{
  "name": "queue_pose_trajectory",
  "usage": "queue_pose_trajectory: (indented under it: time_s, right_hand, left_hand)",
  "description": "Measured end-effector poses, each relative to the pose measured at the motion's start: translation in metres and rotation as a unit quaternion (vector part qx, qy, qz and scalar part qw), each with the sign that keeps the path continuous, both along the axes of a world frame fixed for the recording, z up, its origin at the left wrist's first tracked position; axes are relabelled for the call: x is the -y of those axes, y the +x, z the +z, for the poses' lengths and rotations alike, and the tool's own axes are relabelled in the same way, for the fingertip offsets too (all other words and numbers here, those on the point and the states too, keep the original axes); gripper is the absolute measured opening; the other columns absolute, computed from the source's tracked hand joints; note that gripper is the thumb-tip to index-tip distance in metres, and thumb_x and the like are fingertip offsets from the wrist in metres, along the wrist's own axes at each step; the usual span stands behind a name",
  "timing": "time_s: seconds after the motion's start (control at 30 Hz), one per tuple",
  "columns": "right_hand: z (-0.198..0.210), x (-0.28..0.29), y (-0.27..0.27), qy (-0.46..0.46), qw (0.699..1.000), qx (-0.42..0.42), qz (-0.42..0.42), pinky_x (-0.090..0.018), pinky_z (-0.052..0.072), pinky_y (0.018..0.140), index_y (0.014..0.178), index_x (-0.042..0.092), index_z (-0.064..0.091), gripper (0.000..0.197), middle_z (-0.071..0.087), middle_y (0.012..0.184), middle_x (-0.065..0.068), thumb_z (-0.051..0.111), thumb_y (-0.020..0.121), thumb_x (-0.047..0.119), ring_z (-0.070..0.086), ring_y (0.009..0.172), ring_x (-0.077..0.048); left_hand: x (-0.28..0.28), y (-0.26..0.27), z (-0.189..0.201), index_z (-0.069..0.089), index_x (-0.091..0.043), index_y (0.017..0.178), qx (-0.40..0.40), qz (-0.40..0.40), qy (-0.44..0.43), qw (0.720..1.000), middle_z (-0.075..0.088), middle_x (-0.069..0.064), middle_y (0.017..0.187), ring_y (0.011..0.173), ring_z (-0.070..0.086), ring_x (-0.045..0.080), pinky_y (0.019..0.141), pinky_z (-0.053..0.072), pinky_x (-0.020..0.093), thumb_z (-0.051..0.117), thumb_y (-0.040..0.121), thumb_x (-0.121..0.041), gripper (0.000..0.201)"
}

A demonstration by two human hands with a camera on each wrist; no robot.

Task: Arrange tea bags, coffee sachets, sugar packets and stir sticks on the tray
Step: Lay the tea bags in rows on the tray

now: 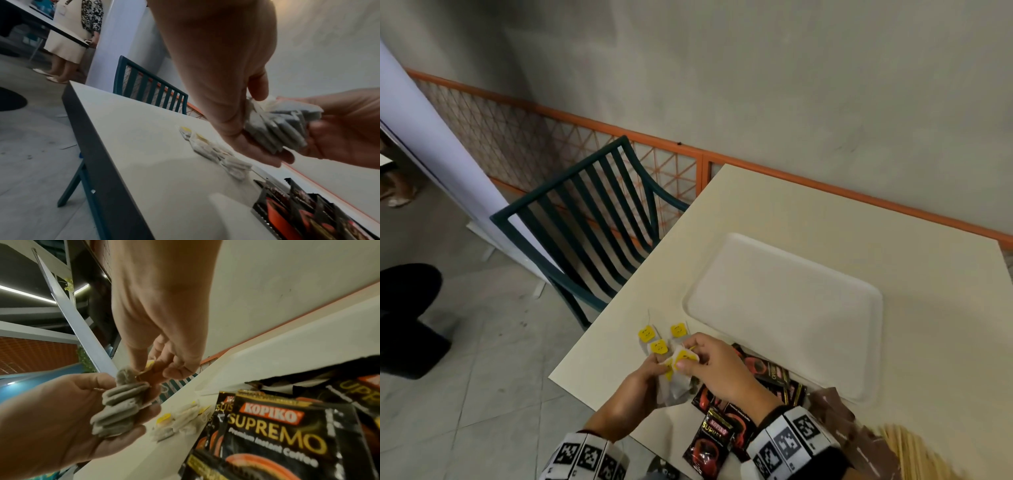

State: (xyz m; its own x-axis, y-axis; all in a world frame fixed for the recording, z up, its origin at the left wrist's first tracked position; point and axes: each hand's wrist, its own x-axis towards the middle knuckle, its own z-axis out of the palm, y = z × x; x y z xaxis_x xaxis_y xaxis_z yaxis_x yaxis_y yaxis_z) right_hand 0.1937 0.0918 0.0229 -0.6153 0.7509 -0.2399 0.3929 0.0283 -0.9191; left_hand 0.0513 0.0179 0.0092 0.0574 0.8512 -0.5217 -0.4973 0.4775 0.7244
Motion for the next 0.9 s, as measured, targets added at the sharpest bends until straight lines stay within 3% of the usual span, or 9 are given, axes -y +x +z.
queue_pose_trajectory:
  time_s: [0.1, 0.23, 0.4, 0.5, 0.6, 0.67, 0.73, 0.8, 0.9]
  right_hand:
    - [0.0, -0.008, -0.004, 0.008, 1.0, 0.016, -0.009, -0.022, 0.047, 0.077, 0.096, 0.026, 0.052, 0.016, 0.066, 0.096, 0.003, 0.062, 0.086, 0.018, 0.061, 0.09, -0.014]
    - [0.006, -0.015, -0.013, -0.012, 1.0, -0.003, 0.012, -0.016, 0.041, 0.065, 0.093, 0.029, 0.051, 0.016, 0.062, 0.083, 0.009, 0.06, 0.088, 0.016, 0.054, 0.074, -0.006]
    - [0.013, -0.012, -0.03, -0.047, 0.995, 0.001, 0.087, -0.01, 0.042, 0.06, 0.088, 0.031, 0.052, 0.019, 0.064, 0.075, 0.011, 0.062, 0.086, 0.015, 0.054, 0.059, 0.009]
    - [0.002, -0.009, -0.044, 0.011, 0.997, 0.054, 0.046, -0.031, 0.051, 0.075, 0.091, 0.03, 0.057, 0.015, 0.067, 0.09, 0.0, 0.067, 0.082, 0.023, 0.063, 0.081, -0.015]
    - [-0.008, -0.009, -0.054, 0.043, 0.994, 0.086, 0.042, -0.033, 0.05, 0.072, 0.098, 0.021, 0.059, 0.02, 0.057, 0.081, 0.005, 0.067, 0.081, 0.028, 0.056, 0.072, -0.016]
    - [-0.011, -0.011, -0.059, 0.056, 0.994, 0.088, 0.041, -0.032, 0.048, 0.071, 0.096, 0.022, 0.057, 0.014, 0.053, 0.081, 0.006, 0.063, 0.085, 0.03, 0.049, 0.066, -0.008]
    - [-0.016, -0.017, -0.061, 0.082, 0.99, 0.108, 0.027, -0.029, 0.046, 0.076, 0.101, 0.019, 0.058, 0.017, 0.053, 0.092, 0.002, 0.054, 0.091, 0.032, 0.05, 0.074, -0.007]
    - [-0.024, -0.023, -0.063, 0.138, 0.975, 0.172, 0.029, -0.031, 0.044, 0.089, 0.113, 0.015, 0.055, 0.027, 0.051, 0.105, -0.003, 0.047, 0.094, 0.032, 0.052, 0.099, -0.017]
    - [-0.034, -0.026, -0.065, 0.219, 0.927, 0.291, 0.086, -0.035, 0.035, 0.101, 0.129, 0.014, 0.045, 0.042, 0.043, 0.126, -0.009, 0.047, 0.094, 0.036, 0.038, 0.119, -0.027]
  left_hand:
    - [-0.006, -0.008, 0.004, 0.046, -0.009, 0.108, -0.058, -0.025, -0.015, 0.998, 0.066, 0.015, 0.098, 0.079, 0.068, 0.027, 0.071, 0.055, 0.036, 0.057, 0.078, -0.011, 0.032]
    - [-0.009, -0.025, 0.0, 0.047, -0.009, 0.114, -0.185, -0.007, -0.032, 0.982, 0.062, 0.013, 0.099, 0.078, 0.064, 0.021, 0.067, 0.056, 0.028, 0.039, 0.096, -0.006, 0.02]
    - [-0.012, -0.04, 0.002, 0.053, -0.005, 0.116, -0.142, -0.012, -0.041, 0.989, 0.064, 0.02, 0.109, 0.09, 0.064, 0.026, 0.075, 0.055, 0.034, 0.039, 0.097, -0.016, 0.026]
    - [-0.008, -0.042, 0.007, 0.06, -0.008, 0.111, -0.097, -0.047, -0.022, 0.994, 0.069, 0.01, 0.1, 0.087, 0.067, 0.021, 0.076, 0.053, 0.032, 0.037, 0.097, -0.036, 0.039]
    - [-0.003, -0.05, 0.003, 0.053, -0.008, 0.116, -0.116, -0.077, -0.001, 0.99, 0.068, 0.004, 0.093, 0.082, 0.068, 0.016, 0.072, 0.052, 0.025, 0.071, 0.071, -0.052, 0.066]
    - [0.0, -0.058, -0.002, 0.05, -0.007, 0.119, -0.138, -0.072, 0.002, 0.988, 0.067, 0.005, 0.095, 0.082, 0.067, 0.015, 0.072, 0.053, 0.023, 0.079, 0.065, -0.043, 0.071]
    - [0.002, -0.066, -0.005, 0.05, -0.008, 0.121, -0.171, -0.049, -0.003, 0.984, 0.064, 0.007, 0.1, 0.084, 0.065, 0.014, 0.071, 0.054, 0.022, 0.069, 0.082, -0.019, 0.045]
    - [0.003, -0.072, -0.007, 0.052, -0.011, 0.118, -0.196, -0.029, -0.006, 0.98, 0.062, 0.008, 0.101, 0.085, 0.062, 0.015, 0.069, 0.054, 0.02, 0.065, 0.084, -0.006, 0.037]
    - [0.006, -0.079, -0.008, 0.055, -0.02, 0.107, -0.202, -0.004, -0.011, 0.979, 0.061, 0.009, 0.101, 0.086, 0.06, 0.017, 0.068, 0.054, 0.019, 0.067, 0.066, -0.014, 0.044]
